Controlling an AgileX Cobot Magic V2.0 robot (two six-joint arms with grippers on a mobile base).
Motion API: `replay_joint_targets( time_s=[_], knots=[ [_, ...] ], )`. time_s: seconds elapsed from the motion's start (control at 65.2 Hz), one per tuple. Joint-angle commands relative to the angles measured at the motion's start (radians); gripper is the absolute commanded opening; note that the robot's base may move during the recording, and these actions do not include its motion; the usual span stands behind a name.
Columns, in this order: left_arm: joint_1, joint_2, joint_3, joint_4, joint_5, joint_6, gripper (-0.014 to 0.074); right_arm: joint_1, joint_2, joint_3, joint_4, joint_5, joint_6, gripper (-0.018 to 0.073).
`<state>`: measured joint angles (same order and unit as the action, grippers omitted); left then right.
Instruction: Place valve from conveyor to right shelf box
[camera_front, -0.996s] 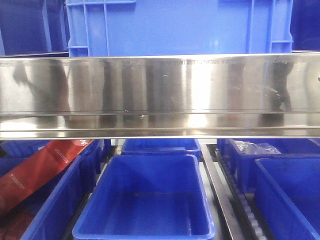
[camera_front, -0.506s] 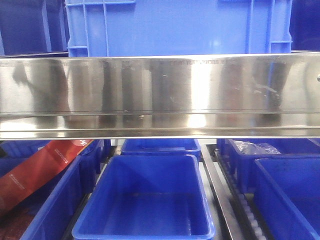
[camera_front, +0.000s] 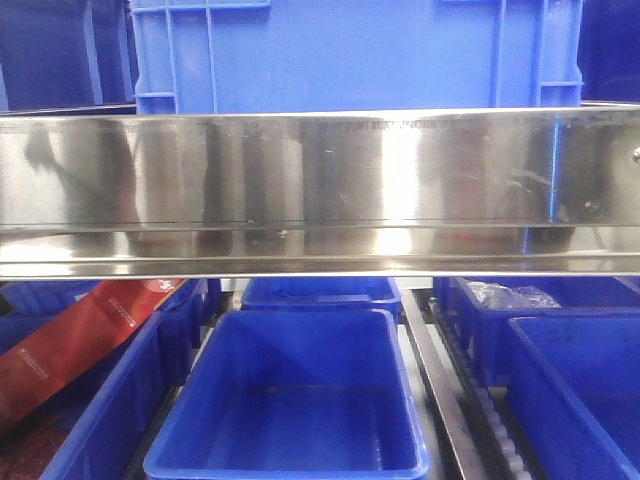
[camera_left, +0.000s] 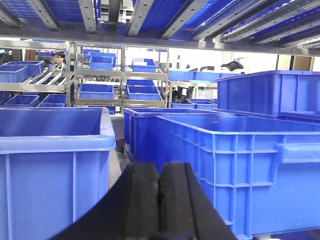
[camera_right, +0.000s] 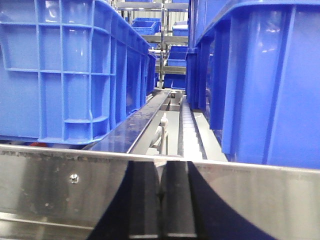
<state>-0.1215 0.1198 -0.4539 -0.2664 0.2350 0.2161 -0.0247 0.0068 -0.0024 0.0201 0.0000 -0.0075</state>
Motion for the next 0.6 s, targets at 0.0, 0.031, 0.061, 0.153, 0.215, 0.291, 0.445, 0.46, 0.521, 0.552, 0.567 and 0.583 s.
replay_joint_targets(
  time_s=[0.0, 0.031, 0.061, 0.153, 0.215, 0.291, 0.445, 0.46, 0.521, 0.552, 0.567, 0.583],
  knots=[
    [0.000, -0.007, 0.001, 0.002, -0.016, 0.002, -0.0111, -0.004, -0.007, 0.002, -0.011, -0.022, -0.020, -0.0164],
    [0.000, -0.007, 0.001, 0.002, -0.016, 0.002, -0.0111, -0.005, -0.007, 0.002, -0.011, -0.022, -0.034, -0.0164],
    [0.000, -0.007, 0.001, 0.002, -0.016, 0.002, -0.0111, -0.009, -0.007, 0.002, -0.011, -0.022, -0.045, -0.0164],
    [0.000, -0.007, 0.001, 0.002, -0.016, 0.002, -0.0111, -0.021, -0.007, 0.002, -0.011, -0.020, -0.044, -0.0164],
    [0.000, -0.007, 0.001, 0.002, -0.016, 0.002, -0.0111, -0.025, -0.007, 0.002, -0.011, -0.020, -0.044, -0.0164],
    [0.000, -0.007, 0.001, 0.002, -0.016, 0.002, -0.0111, -0.025, -0.007, 0.002, -0.011, -0.011, -0.044, -0.0164],
    [0.000, -0.007, 0.001, 0.002, -0.016, 0.002, -0.0111, -0.025, -0.007, 0.002, -0.011, -0.008, -0.044, -0.0164],
    [0.000, -0.007, 0.001, 0.002, -0.016, 0.002, -0.0111, -0.025, -0.007, 0.002, -0.011, -0.008, -0.044, -0.0164],
    [0.000, -0.007, 0.001, 0.002, -0.016, 0.002, -0.0111, -0.025, -0.007, 0.002, -0.011, -0.008, -0.044, -0.0164],
    [0.000, -0.007, 0.001, 0.002, -0.016, 0.002, -0.0111, -0.025, -0.007, 0.002, -0.011, -0.011, -0.044, -0.0164],
    [0.000, -0.007, 0.001, 0.002, -0.016, 0.002, -0.0111, -0.025, -0.007, 0.002, -0.011, -0.011, -0.044, -0.0164],
    [0.000, -0.007, 0.001, 0.002, -0.016, 0.002, -0.0111, -0.025, -0.007, 0.002, -0.011, -0.011, -0.044, -0.0164]
  ],
)
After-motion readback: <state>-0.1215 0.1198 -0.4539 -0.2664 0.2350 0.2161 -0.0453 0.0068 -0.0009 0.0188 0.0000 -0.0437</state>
